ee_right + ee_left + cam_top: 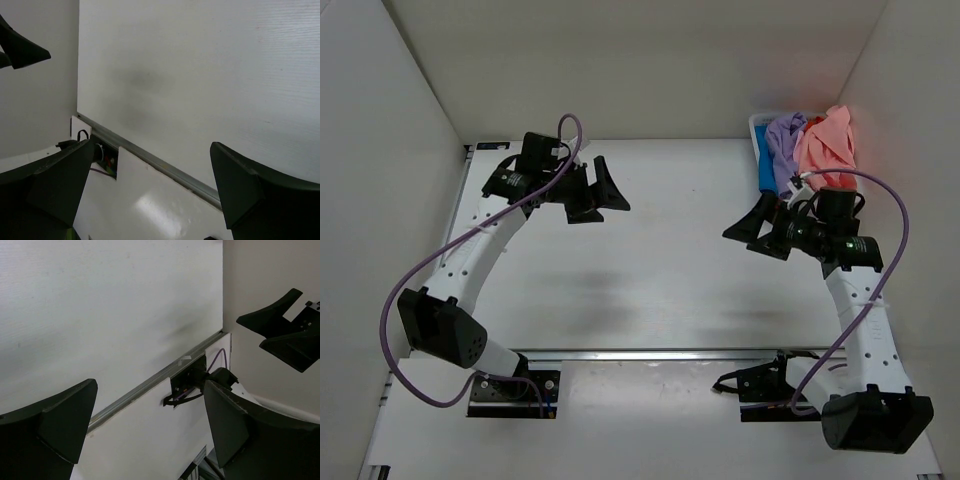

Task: Fold and stack the t-shirts
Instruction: Grab crumpled tshirt from bin with the right arm

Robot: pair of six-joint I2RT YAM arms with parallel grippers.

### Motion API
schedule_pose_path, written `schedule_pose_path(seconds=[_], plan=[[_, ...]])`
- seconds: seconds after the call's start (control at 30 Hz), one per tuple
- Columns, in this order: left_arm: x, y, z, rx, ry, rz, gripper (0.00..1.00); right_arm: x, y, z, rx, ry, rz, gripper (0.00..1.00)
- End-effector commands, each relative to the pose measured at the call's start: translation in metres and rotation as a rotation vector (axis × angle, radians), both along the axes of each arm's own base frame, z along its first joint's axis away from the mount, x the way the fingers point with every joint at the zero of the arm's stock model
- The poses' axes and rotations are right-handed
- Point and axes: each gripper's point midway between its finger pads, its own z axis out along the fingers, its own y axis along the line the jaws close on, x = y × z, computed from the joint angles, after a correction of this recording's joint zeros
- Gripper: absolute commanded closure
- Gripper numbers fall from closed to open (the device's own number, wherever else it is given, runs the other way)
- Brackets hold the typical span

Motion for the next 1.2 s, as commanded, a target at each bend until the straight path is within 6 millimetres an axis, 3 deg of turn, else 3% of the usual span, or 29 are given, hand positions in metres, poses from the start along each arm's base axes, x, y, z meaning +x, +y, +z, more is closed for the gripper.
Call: schedule_pose_path(seconds=[0.0,0.1,0.23,0.3,0.33,0.37,0.4,0.43,0.47,0.5,0.53,0.57,0.63,0.7,0.73,0.77,0.87,0.9,0.93,0.97,1.03,1.07,1.17], plan=[[-0.008,-0.012,0.045,-0.078,-0.159,-0.064,0.02,0.005,-0.003,0.017,0.005,-0.094,0.009,0.01],[-0.007,-0.014,0.053,-0.068,-0.195,-0.058,0.02,0.011,-0.011,0.012,0.044,-0.107,0.054,0.01],[-0.003,-0.008,0.063,-0.058,-0.245,-0.031,0.01,0.05,-0.03,0.01,-0.198,-0.177,-0.04,0.01],[-0.004,-0.005,0.067,-0.065,-0.274,-0.023,0.22,0.077,-0.053,0.024,-0.346,-0.25,-0.139,0.06],[-0.001,0.001,0.068,-0.062,-0.278,0.007,0.61,0.087,-0.06,0.027,-0.371,-0.279,-0.167,0.16],[-0.001,0.005,0.066,-0.057,-0.274,0.02,0.81,0.096,-0.079,0.024,-0.452,-0.289,-0.252,0.53],[0.0,0.012,0.069,-0.053,-0.29,0.037,0.88,0.106,-0.097,0.019,-0.522,-0.319,-0.329,0.72],[0.003,0.018,0.062,-0.036,-0.272,0.066,0.87,0.115,-0.114,0.017,-0.559,-0.357,-0.388,0.85],[0.008,0.03,0.063,-0.029,-0.274,0.105,0.72,0.121,-0.131,0.013,-0.583,-0.353,-0.418,0.88],[0.005,0.031,0.059,-0.033,-0.252,0.099,0.3,0.133,-0.147,0.006,-0.609,-0.332,-0.445,0.9],[0.009,0.041,0.055,-0.019,-0.245,0.13,0.23,0.141,-0.158,0.019,-0.621,-0.338,-0.475,0.89],[0.011,0.049,0.054,-0.012,-0.238,0.154,0.21,0.151,-0.164,0.013,-0.636,-0.312,-0.473,0.87],[0.016,0.057,0.047,0.012,-0.219,0.173,0.24,0.173,-0.166,0.034,-0.666,-0.381,-0.447,0.77],[0.018,0.06,0.047,0.029,-0.218,0.177,0.4,0.196,-0.173,0.026,-0.673,-0.363,-0.434,0.58],[0.02,0.059,0.049,0.034,-0.223,0.164,0.43,0.206,-0.173,0.036,-0.665,-0.385,-0.439,0.53],[0.021,0.059,0.048,0.044,-0.214,0.166,0.45,0.217,-0.176,0.033,-0.674,-0.382,-0.437,0.46],[0.027,0.065,0.048,0.084,-0.218,0.176,0.39,0.247,-0.188,0.031,-0.759,-0.378,-0.474,0.32],[0.028,0.069,0.045,0.096,-0.208,0.186,0.38,0.256,-0.191,0.02,-0.772,-0.349,-0.484,0.3],[0.028,0.072,0.047,0.105,-0.218,0.189,0.34,0.261,-0.202,0.028,-0.806,-0.352,-0.528,0.2],[0.03,0.074,0.05,0.111,-0.219,0.192,0.27,0.271,-0.208,0.023,-0.814,-0.345,-0.537,0.15],[0.033,0.079,0.047,0.135,-0.215,0.201,0.11,0.286,-0.218,0.008,-0.866,-0.323,-0.536,0.16],[0.033,0.079,0.049,0.139,-0.223,0.197,0.06,0.29,-0.226,0.013,-0.89,-0.32,-0.567,0.17],[0.032,0.078,0.043,0.155,-0.217,0.174,0.06,0.304,-0.242,-0.006,-0.93,-0.266,-0.604,0.2]])
